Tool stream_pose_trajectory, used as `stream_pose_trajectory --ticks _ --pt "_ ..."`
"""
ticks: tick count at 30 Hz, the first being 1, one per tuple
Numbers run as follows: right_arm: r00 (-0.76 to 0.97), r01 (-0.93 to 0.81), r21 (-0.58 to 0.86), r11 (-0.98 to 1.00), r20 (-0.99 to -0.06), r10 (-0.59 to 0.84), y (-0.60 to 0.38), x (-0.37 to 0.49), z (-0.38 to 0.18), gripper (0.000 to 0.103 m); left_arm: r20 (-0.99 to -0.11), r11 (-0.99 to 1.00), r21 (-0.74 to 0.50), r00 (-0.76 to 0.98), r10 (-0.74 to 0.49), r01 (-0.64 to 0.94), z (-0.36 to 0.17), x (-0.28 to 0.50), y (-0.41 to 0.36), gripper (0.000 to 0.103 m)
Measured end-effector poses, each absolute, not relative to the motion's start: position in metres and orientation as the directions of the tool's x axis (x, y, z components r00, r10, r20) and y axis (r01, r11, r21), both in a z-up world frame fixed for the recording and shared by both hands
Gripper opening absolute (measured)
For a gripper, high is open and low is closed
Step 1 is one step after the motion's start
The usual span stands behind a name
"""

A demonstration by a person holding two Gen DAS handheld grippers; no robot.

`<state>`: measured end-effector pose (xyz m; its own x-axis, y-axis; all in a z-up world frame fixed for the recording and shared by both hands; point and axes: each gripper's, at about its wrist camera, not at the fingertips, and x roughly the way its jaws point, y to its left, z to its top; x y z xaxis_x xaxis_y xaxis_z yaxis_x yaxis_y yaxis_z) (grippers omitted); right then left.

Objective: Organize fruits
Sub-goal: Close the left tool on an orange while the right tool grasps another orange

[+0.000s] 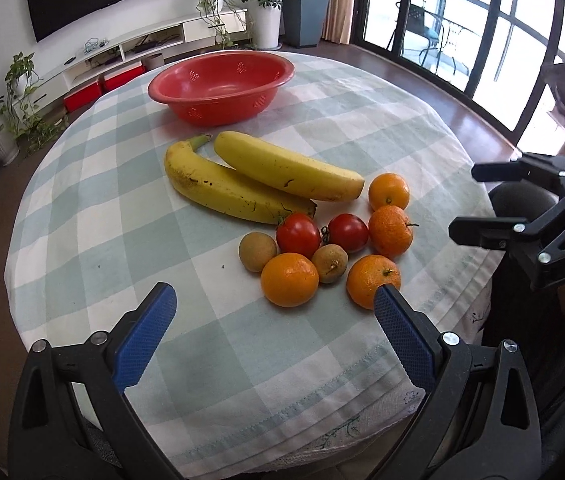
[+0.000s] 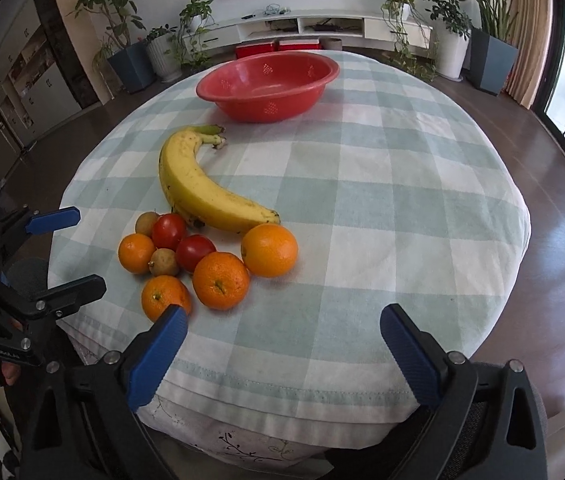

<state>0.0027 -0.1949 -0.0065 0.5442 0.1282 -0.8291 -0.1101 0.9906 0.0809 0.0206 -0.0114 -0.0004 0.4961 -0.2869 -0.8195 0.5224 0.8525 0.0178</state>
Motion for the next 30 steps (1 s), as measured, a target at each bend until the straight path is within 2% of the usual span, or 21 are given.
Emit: stream_pose_trajectory --ticks 2,4,7,9,11,13,30 --pt "0.564 -0.119 0.108 0.987 -0.81 0.157 -0.199 0.004 -0.001 0.099 -0.819 0.843 0.019 0.493 -0.295 0.537 0.002 0.019 -0.014 0.1" --pt "0.572 -0.112 0.168 0.979 -0.795 0.202 -0.208 0.007 0.0 0.099 -0.813 0.833 -0.035 0.468 -0.345 0.553 0.004 0.022 -0.014 0.1" --pt "0.528 -0.111 0.189 0.976 -0.821 0.219 -0.213 0.017 -0.004 0.097 -0.809 0.811 -0.127 0.414 -0.418 0.571 0.003 0.034 -0.011 0.098" --pt "0.515 -0.125 0.186 0.975 -0.827 0.224 -0.213 0.02 -0.004 0.088 -0.811 0.788 -0.12 0.398 -0.429 0.604 0.001 0.037 -0.015 0.087" --pt "0.507 -0.135 0.179 0.975 -0.833 0.223 -0.212 0.02 -0.006 0.085 -0.818 0.76 -0.109 0.376 -0.435 0.641 -0.002 0.038 -0.02 0.058" --pt "0.505 -0.149 0.174 0.974 -0.833 0.226 -0.209 0.019 -0.007 0.082 -0.832 0.745 -0.109 0.349 -0.43 0.658 -0.008 0.042 -0.022 0.044" --pt "0.49 -0.17 0.188 0.968 -0.835 0.248 -0.204 0.021 -0.016 0.078 -0.871 0.729 -0.083 0.306 -0.385 0.68 -0.024 0.052 -0.02 0.044"
